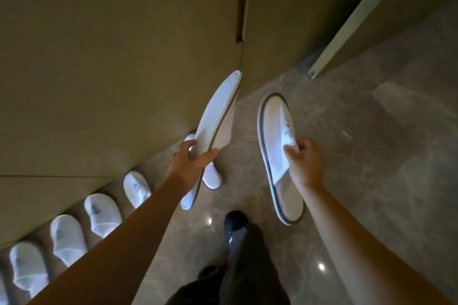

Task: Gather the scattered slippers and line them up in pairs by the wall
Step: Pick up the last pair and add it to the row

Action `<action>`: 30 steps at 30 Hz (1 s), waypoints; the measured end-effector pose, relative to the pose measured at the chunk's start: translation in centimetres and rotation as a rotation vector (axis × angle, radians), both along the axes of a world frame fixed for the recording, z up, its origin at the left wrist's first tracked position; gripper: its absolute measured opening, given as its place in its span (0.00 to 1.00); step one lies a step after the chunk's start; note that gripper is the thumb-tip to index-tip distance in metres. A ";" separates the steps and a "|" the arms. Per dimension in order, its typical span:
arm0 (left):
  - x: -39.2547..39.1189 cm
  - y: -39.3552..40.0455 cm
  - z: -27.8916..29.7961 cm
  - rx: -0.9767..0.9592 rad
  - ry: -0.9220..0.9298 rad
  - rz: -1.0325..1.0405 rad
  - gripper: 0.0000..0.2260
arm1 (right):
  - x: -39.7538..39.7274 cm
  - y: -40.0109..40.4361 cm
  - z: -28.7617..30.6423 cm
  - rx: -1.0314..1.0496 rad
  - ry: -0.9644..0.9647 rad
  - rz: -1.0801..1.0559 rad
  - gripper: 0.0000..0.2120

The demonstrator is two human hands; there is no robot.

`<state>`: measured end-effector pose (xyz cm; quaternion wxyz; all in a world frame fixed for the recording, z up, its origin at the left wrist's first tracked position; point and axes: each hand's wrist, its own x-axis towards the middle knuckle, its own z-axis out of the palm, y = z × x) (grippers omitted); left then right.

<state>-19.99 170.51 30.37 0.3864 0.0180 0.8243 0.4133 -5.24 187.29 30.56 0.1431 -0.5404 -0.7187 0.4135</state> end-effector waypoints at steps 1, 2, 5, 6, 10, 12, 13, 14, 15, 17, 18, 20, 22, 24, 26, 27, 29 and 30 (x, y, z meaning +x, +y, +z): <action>0.2 0.6 -2.9 0.006 -0.014 0.006 0.25 | 0.0 0.4 -2.9 -0.003 -0.004 -0.001 0.05; 0.6 1.0 -5.9 0.005 -0.030 0.010 0.25 | 0.2 0.7 -5.9 -0.014 -0.011 -0.006 0.05; 1.4 2.0 -15.2 0.015 -0.036 0.019 0.23 | 0.4 1.6 -15.2 -0.039 -0.020 0.003 0.05; 1.5 2.2 -18.2 0.013 -0.039 0.018 0.23 | 0.5 1.9 -18.2 -0.033 -0.025 0.004 0.06; 1.1 2.9 -28.0 -0.007 -0.034 0.014 0.24 | 0.5 2.7 -28.4 0.020 -0.023 0.018 0.05; 0.8 2.9 -32.1 -0.010 -0.007 0.012 0.24 | 0.2 3.2 -33.0 0.012 -0.010 0.026 0.06; 0.6 2.8 -33.8 -0.010 0.002 0.002 0.24 | 0.0 3.5 -35.0 0.007 -0.007 0.028 0.06; 0.4 2.6 -35.2 -0.007 0.014 -0.007 0.24 | -0.3 3.7 -36.7 0.002 -0.008 0.028 0.07; 0.3 2.4 -36.3 -0.003 0.030 -0.016 0.23 | -0.5 3.9 -38.2 0.000 -0.006 0.024 0.07; -0.1 2.0 -37.8 -0.001 0.071 -0.035 0.23 | -1.0 4.1 -40.4 -0.007 0.010 0.019 0.08; -0.3 1.8 -38.2 -0.003 0.089 -0.041 0.22 | -1.3 4.0 -41.2 -0.023 0.016 0.017 0.09; -0.6 1.5 -38.7 -0.004 0.103 -0.057 0.21 | -1.9 3.7 -41.9 -0.085 0.037 0.017 0.12; -0.7 1.3 -38.6 0.006 0.102 -0.074 0.21 | -2.2 3.0 -41.8 -0.145 0.088 0.019 0.16; -0.7 1.2 -38.1 0.038 0.091 -0.087 0.21 | -2.4 1.8 -41.3 -0.149 0.145 0.033 0.18; -0.7 1.1 -37.2 0.094 0.046 -0.071 0.21 | -2.8 0.0 -40.4 -0.178 0.217 0.056 0.18; -0.7 0.9 -36.7 0.134 0.004 -0.053 0.22 | -3.3 -1.0 -39.9 -0.224 0.244 0.075 0.19; -0.7 0.3 -35.5 0.238 -0.106 -0.024 0.19 | -4.8 -3.0 -38.9 -0.367 0.288 0.124 0.23; -0.8 -0.2 -34.9 0.303 -0.155 -0.015 0.13 | -5.8 -3.7 -38.3 -0.437 0.305 0.148 0.25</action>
